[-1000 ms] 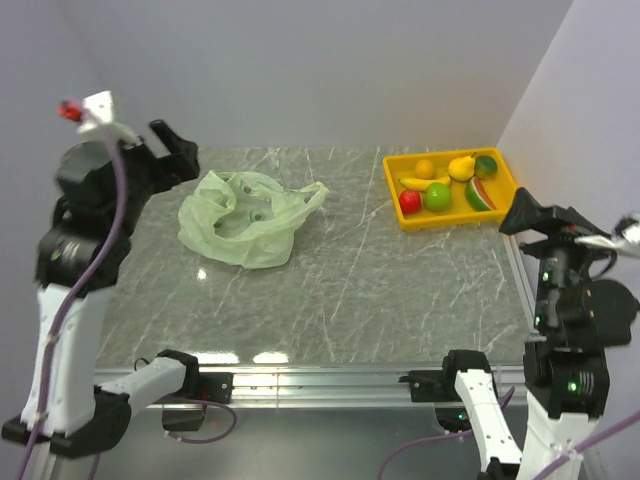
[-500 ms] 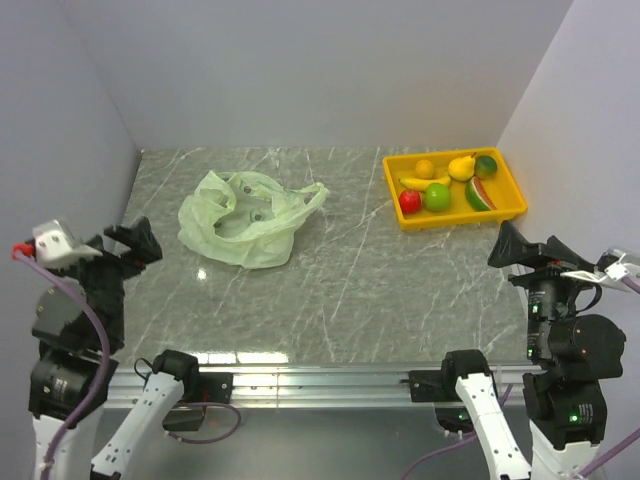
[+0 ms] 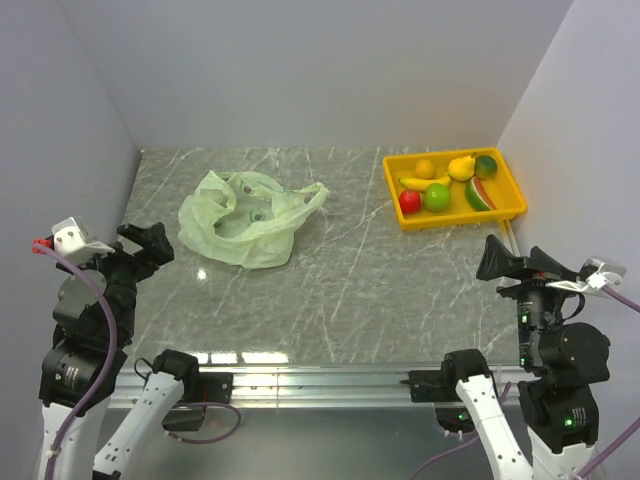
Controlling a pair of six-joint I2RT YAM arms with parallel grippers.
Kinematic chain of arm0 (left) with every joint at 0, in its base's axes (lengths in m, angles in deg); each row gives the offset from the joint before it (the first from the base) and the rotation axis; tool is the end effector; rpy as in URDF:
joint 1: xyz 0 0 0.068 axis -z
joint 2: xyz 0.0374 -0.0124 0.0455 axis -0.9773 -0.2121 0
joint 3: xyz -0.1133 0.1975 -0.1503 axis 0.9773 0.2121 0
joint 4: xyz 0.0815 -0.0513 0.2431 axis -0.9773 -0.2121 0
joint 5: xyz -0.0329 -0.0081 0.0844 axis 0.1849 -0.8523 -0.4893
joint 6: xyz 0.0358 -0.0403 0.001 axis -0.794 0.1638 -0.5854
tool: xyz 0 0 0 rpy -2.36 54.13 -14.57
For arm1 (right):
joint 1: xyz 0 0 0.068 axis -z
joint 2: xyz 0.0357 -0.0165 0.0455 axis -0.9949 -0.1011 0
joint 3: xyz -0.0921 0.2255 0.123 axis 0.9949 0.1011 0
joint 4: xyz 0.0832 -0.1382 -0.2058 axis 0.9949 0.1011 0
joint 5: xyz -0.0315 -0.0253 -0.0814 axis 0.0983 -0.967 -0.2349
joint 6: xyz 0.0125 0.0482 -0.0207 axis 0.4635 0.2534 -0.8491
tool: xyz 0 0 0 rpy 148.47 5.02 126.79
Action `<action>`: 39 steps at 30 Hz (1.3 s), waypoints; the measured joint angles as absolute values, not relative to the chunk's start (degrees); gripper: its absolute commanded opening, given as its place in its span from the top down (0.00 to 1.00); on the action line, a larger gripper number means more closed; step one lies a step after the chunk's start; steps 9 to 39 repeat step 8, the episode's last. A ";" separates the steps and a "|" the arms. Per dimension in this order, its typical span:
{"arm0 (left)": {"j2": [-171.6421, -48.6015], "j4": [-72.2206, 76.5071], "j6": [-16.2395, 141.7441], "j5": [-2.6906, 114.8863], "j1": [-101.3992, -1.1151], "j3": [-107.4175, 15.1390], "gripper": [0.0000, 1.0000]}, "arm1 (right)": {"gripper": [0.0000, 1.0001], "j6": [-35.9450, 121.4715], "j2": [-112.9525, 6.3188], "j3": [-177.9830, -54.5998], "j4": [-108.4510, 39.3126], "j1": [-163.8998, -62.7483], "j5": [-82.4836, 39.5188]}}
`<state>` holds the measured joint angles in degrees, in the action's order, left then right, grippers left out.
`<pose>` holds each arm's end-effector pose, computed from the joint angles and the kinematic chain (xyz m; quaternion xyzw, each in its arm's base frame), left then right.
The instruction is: Untie the knot of the plastic bag and take out the fruit
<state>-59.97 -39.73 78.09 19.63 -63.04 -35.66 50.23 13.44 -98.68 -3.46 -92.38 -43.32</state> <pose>0.0508 0.0041 0.4138 -0.2413 0.6837 -0.0709 0.6851 0.0072 -0.0079 0.4140 0.1291 0.6186 0.0739 0.7715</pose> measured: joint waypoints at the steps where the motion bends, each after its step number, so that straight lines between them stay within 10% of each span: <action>1: -59.95 -39.69 78.24 19.87 -63.04 -35.66 0.01 | 0.00 50.21 13.46 -98.39 -3.44 -92.49 -43.34; 39: -59.99 -39.16 79.20 21.09 -63.04 -35.64 0.00 | 0.00 50.21 13.46 -97.58 -3.18 -92.73 -43.73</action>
